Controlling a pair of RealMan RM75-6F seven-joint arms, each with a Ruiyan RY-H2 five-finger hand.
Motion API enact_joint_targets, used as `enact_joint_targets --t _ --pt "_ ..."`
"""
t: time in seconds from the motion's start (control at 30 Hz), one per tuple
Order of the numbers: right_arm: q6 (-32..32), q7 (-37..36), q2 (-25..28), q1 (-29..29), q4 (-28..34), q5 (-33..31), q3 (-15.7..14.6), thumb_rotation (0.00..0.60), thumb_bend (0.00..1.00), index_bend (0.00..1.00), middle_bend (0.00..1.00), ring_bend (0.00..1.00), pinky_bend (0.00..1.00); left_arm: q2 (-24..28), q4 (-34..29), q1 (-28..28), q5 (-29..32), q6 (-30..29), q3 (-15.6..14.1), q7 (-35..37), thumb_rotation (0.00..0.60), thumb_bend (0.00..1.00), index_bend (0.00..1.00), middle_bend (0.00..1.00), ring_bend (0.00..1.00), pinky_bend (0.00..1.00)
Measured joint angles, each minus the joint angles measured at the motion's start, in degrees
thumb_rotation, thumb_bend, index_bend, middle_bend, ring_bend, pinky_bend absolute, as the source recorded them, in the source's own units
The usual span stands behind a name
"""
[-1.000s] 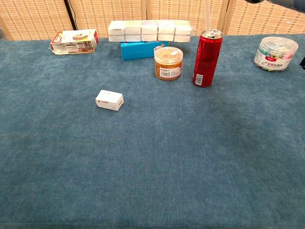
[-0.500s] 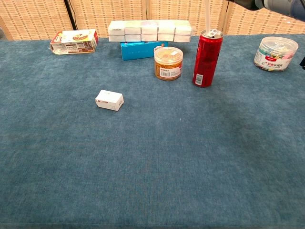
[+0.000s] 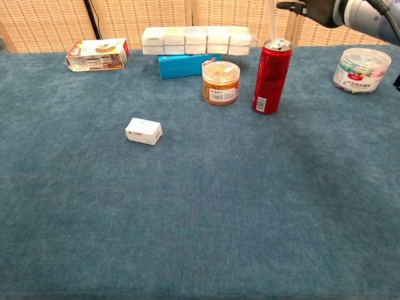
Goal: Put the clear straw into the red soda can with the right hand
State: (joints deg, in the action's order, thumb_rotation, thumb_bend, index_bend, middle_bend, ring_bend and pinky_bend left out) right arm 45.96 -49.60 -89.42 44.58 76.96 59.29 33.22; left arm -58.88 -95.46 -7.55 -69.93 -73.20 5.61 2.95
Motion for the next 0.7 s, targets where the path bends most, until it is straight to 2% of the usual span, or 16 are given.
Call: enact_joint_targets --t 0.3,0.7 --pt "-0.3 -0.6 -1.5 -0.1 -2.9 1.9 -1.9 0.6 0.59 0.62 0.0 0.0 0.0 -0.2 0.1 -0.2 0.2 0.4 0.0 -0.3 0.6 0.01 0.0 0.0 0.0 0.0" --pt "-0.7 -2.9 -4.8 0.4 -9.9 7.0 -5.4 0.6 0.59 0.61 0.0 0.0 0.0 -0.2 0.2 -0.6 0.3 1.3 -0.2 -0.2 0.6 0.01 0.0 0.0 0.0 0.0"
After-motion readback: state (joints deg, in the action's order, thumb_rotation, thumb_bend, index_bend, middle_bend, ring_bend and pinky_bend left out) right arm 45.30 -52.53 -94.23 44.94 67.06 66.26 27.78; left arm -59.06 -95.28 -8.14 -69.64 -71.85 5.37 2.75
